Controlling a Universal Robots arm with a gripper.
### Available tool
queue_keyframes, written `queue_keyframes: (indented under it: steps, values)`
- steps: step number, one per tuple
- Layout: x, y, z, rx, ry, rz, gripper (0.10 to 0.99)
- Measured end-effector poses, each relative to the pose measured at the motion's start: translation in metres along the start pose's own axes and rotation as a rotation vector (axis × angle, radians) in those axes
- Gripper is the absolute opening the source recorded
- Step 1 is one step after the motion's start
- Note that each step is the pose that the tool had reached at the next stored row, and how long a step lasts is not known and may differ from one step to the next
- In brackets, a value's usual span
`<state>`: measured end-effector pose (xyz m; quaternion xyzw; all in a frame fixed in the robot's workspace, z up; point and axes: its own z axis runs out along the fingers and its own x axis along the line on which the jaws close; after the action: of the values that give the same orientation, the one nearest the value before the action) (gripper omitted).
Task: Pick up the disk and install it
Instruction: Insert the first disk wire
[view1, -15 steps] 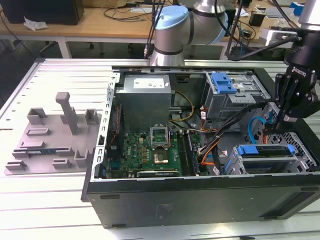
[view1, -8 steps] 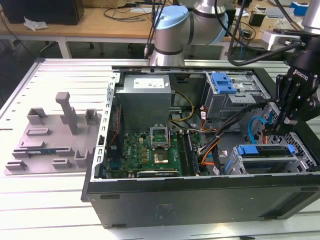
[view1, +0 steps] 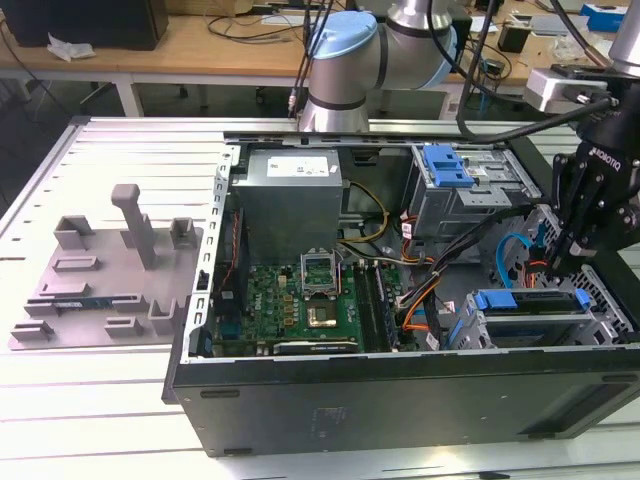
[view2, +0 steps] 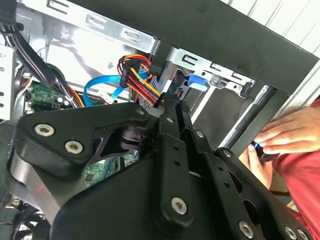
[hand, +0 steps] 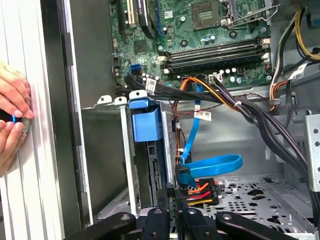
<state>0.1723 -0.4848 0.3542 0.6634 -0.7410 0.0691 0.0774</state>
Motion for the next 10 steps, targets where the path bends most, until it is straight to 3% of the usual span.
queue_keyframes:
  steps: [6, 10]
  values:
    - [0.0037, 0.0011, 0.0008, 0.004, -0.0314, -0.03, 0.169]
    - [0.0131, 0.0026, 0.0028, 0.006, -0.0529, -0.041, 0.169]
